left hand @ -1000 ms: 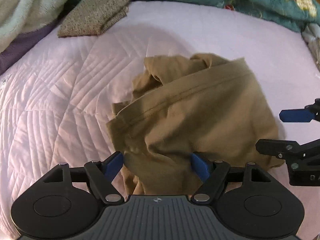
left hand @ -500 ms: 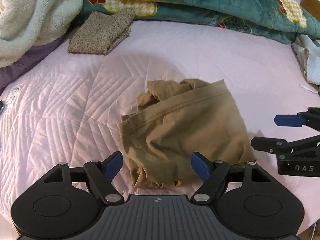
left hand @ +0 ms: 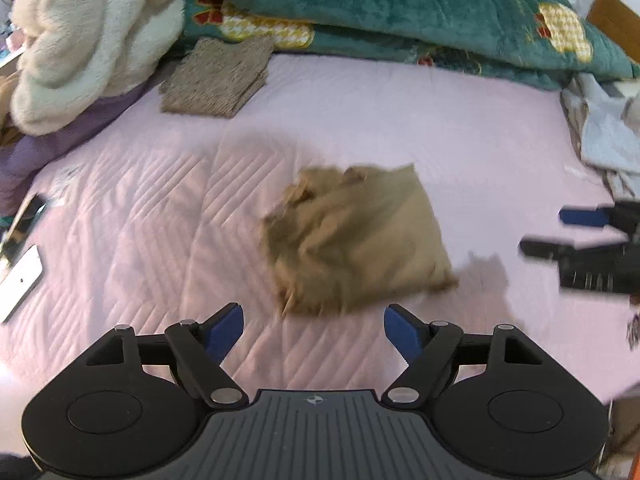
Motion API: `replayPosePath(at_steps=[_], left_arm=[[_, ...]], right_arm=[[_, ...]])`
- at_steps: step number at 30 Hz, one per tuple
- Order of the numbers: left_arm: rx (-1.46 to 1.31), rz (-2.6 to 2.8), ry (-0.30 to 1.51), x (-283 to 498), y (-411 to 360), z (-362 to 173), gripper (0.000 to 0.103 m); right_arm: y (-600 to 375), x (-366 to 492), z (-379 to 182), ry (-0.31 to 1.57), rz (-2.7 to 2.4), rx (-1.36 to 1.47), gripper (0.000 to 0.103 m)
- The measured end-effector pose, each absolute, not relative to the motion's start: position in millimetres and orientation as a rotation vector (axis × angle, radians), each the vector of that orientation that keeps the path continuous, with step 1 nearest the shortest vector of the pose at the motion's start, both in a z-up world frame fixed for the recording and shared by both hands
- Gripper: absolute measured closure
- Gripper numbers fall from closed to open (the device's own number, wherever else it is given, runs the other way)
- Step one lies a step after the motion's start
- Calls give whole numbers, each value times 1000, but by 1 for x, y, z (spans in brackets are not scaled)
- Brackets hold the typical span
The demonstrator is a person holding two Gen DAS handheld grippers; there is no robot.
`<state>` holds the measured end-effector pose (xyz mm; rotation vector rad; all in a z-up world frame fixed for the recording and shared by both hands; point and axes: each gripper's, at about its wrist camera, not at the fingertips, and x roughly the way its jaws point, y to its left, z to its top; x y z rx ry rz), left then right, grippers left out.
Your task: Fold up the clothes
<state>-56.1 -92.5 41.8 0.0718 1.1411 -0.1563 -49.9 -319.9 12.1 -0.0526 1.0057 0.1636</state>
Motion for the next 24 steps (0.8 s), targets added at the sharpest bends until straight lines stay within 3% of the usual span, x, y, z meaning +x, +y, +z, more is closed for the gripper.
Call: replayPosePath(at_steps=[4, 8, 13, 24], left_arm=[[50, -161, 1129, -79, -75, 88, 23], [60, -190, 1000, -62, -89, 128, 19], [90, -185, 976, -46, -114, 134, 13], [89, -133, 1043, -20, -120, 132, 12]], right_arm=[[-326, -70, 37, 1007, 134, -48, 32], [-319, -82, 73, 943, 123, -82, 32], [-312, -74, 98, 912, 99, -102, 31], [-318, -66, 126, 872, 64, -100, 30]])
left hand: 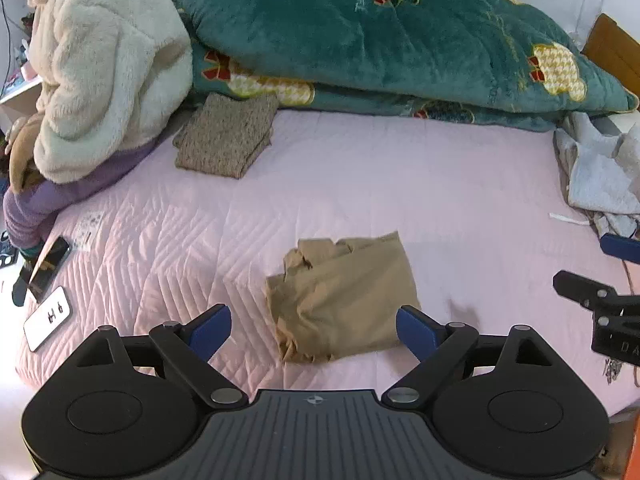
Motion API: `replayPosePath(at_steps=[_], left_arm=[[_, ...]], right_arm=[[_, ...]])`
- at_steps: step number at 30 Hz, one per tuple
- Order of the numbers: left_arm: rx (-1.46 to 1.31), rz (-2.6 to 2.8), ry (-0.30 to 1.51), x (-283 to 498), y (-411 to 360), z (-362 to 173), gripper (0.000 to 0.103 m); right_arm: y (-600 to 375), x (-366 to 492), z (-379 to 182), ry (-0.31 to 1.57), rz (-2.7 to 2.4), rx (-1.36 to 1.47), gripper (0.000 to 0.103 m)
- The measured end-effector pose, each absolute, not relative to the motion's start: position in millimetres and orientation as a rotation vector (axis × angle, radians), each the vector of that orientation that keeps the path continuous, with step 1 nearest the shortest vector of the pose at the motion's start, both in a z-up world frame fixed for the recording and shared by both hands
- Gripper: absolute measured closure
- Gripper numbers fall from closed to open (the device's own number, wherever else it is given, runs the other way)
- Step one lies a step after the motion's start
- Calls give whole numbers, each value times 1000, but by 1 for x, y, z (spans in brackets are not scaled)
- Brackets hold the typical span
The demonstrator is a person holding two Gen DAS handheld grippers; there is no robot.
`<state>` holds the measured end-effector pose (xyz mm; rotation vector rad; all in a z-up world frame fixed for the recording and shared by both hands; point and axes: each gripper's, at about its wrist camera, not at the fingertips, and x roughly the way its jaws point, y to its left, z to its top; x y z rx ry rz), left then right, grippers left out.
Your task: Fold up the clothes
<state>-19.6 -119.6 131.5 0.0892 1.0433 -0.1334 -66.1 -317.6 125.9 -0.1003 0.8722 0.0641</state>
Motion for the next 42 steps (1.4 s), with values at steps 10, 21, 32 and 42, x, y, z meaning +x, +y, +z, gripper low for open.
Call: replayPosePath(at_steps=[10, 21, 32, 42], left_arm=[[90, -129, 1056, -12, -119, 138, 12], [87, -110, 1058, -5, -107, 137, 11], [97, -109, 1096, -12, -95, 120, 11], [100, -104, 1085, -18, -80, 121, 11]], right_arm=[[-304, -62, 135, 863, 83, -106, 27], [-292, -54, 142, 855, 81, -128, 25], [-287, -41, 131, 880, 27, -133, 24], [-273, -26, 130, 917, -19, -112, 22]])
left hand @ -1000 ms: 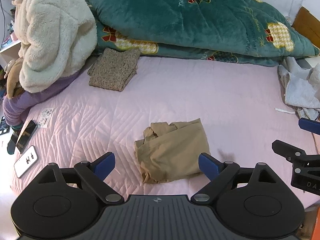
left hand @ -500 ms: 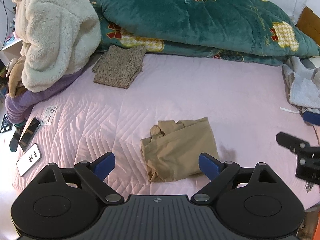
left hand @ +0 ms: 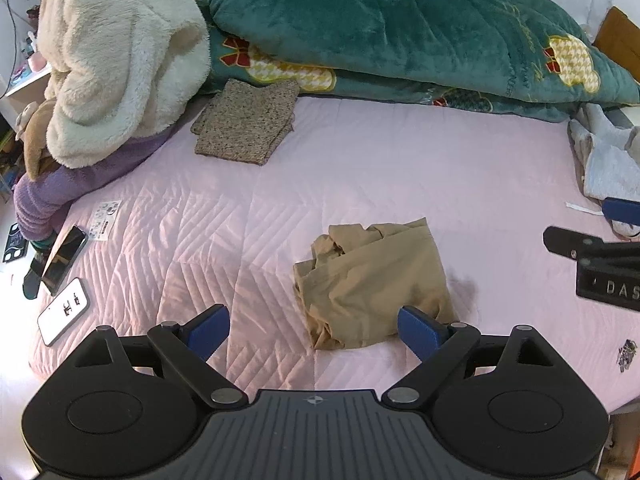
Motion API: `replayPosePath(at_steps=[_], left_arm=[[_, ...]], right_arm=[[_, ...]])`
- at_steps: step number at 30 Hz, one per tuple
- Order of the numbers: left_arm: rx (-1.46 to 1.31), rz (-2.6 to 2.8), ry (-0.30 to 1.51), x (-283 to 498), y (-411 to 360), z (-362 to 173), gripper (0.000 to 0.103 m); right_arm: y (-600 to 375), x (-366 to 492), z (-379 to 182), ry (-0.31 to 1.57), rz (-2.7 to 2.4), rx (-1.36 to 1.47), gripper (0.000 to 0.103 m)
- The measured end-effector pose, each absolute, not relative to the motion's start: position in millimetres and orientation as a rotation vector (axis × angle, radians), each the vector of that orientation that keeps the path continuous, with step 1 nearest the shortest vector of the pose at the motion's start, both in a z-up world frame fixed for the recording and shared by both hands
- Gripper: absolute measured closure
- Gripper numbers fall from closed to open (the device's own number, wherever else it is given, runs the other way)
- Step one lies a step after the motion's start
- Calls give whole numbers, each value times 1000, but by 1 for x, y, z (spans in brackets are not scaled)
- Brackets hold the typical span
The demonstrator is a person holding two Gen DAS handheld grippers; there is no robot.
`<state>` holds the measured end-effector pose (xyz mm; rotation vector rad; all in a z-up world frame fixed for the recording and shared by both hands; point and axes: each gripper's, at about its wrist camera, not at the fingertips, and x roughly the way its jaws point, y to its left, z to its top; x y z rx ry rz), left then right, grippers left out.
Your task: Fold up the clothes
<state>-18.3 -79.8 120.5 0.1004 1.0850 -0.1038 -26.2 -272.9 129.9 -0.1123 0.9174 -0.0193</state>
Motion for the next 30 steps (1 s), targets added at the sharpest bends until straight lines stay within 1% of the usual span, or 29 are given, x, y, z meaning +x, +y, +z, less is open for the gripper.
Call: replayPosePath(at_steps=[15, 19, 26, 30], left_arm=[[93, -70, 1066, -18, -69, 123, 11], [80, -59, 1091, -23, -67, 112, 11], [62, -10, 1162, -40, -53, 83, 11], [65, 21, 1186, -45, -44, 72, 11]], right_arm=[[-260, -21, 133, 895, 1, -140, 21], [-253, -28, 124, 876, 31, -187, 21], [-240, -35, 87, 940, 96, -209, 21], [-226, -32, 66, 942, 148, -231, 21]])
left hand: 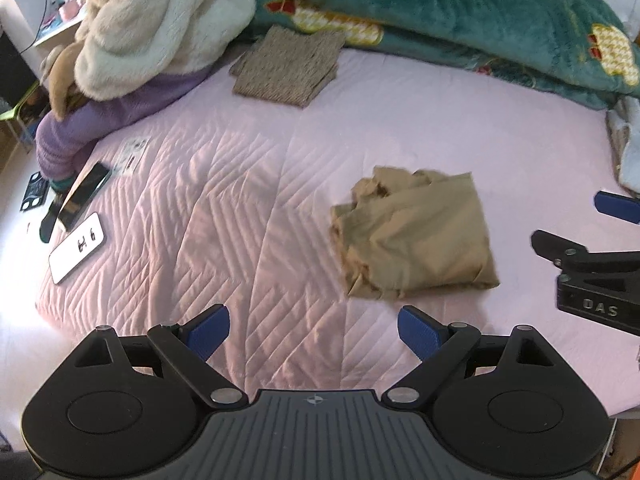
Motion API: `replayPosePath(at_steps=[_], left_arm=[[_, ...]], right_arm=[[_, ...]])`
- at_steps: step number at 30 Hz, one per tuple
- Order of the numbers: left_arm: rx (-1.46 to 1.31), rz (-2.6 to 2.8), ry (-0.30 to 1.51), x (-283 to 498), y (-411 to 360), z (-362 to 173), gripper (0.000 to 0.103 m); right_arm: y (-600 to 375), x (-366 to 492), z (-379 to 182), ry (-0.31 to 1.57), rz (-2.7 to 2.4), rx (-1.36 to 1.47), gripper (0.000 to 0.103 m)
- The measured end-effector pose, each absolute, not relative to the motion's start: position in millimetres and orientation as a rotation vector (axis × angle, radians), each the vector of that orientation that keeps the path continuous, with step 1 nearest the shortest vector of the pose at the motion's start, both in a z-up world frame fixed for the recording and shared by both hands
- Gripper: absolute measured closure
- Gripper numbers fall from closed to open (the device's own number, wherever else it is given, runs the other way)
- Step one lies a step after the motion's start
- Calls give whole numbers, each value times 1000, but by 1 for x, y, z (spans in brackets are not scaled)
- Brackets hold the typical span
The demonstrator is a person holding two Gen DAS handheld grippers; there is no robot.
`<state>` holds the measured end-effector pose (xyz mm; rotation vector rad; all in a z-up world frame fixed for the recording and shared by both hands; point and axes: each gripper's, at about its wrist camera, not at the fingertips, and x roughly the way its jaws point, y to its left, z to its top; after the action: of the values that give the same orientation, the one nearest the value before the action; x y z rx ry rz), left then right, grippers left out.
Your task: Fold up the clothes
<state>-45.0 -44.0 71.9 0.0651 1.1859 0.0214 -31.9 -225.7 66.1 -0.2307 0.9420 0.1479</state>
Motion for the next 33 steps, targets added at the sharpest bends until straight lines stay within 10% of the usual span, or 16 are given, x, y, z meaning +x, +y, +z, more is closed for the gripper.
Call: replayPosePath(at_steps=[33], left_arm=[[48, 175, 1215, -56, -1, 7, 11]], right_arm=[[-122, -3, -101, 954, 451, -320, 39]])
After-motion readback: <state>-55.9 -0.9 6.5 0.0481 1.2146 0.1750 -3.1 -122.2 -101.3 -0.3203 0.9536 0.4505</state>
